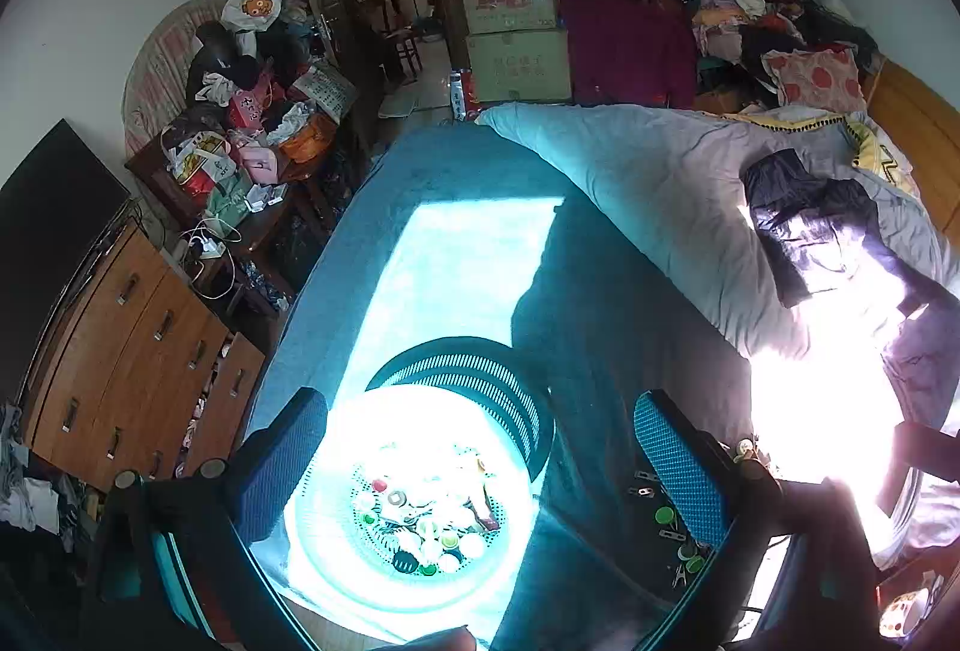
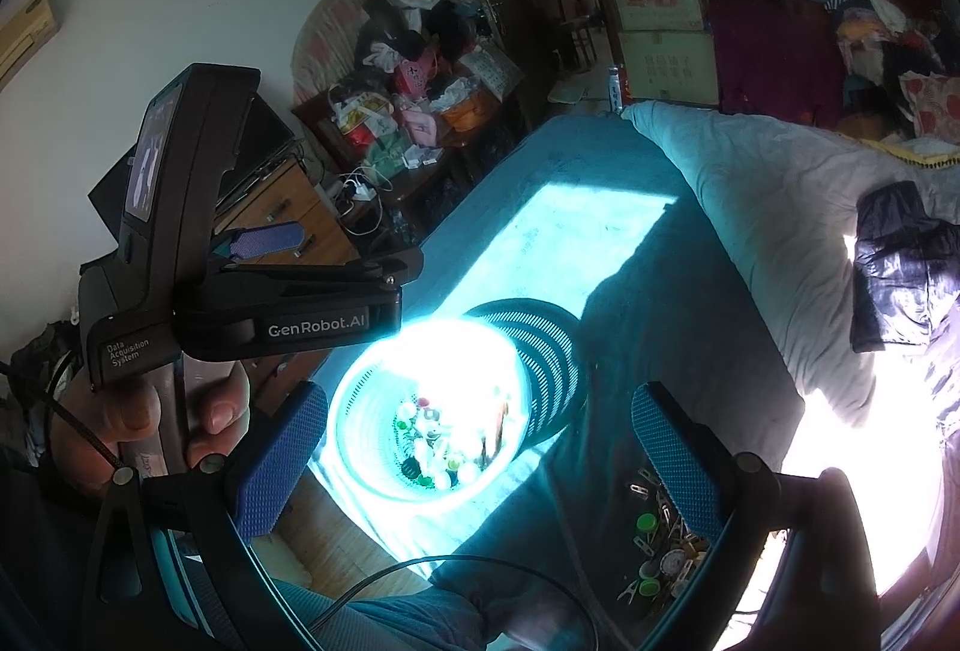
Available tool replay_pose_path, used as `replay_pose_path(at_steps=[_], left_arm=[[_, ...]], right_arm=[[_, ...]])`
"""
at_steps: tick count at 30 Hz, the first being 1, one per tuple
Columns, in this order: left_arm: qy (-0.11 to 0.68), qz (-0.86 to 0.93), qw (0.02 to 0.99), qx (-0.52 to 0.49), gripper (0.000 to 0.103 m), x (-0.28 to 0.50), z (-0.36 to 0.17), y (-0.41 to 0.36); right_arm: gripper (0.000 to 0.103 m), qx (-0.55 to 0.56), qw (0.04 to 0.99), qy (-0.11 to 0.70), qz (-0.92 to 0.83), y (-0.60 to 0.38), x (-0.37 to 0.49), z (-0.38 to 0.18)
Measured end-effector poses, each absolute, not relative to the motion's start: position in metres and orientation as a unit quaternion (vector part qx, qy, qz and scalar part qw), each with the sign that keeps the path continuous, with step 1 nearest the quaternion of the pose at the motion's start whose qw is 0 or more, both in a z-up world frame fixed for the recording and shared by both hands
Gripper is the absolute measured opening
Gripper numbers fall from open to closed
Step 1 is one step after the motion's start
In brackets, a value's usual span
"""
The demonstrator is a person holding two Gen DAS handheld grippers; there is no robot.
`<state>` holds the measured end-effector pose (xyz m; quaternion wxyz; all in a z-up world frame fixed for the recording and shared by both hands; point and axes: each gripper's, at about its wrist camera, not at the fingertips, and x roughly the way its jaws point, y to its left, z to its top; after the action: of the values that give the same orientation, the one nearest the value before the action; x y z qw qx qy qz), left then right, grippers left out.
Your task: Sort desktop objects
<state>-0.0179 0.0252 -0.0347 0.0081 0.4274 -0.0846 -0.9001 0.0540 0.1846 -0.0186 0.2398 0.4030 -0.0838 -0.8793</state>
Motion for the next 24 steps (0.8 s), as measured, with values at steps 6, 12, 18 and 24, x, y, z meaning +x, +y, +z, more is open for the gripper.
replay_pose_path(at_steps=[6, 12, 18, 24], left_arm=[[-0.080, -0.893, -0.041, 0.440, 0.103, -0.040, -0.066, 0.048], [-0.072, -0.836, -0.128, 0.529, 0.103, -0.070, -0.175, 0.091], [-0.135, -0.763, -0.186, 0.604, 0.102, -0.063, -0.339, 0.147], [-0.125, -0.713, -0.215, 0.656, 0.091, -0.057, -0.449, 0.154]], right_arm=[[0.103, 0.421, 0.224, -0.105, -0.873, 0.204, 0.050, -0.039], [0.103, 0.467, 0.147, -0.138, -0.861, 0.257, 0.061, -0.091], [0.103, 0.518, 0.065, -0.193, -0.831, 0.320, 0.085, -0.170], [0.103, 0.551, 0.026, -0.234, -0.801, 0.358, 0.108, -0.246]])
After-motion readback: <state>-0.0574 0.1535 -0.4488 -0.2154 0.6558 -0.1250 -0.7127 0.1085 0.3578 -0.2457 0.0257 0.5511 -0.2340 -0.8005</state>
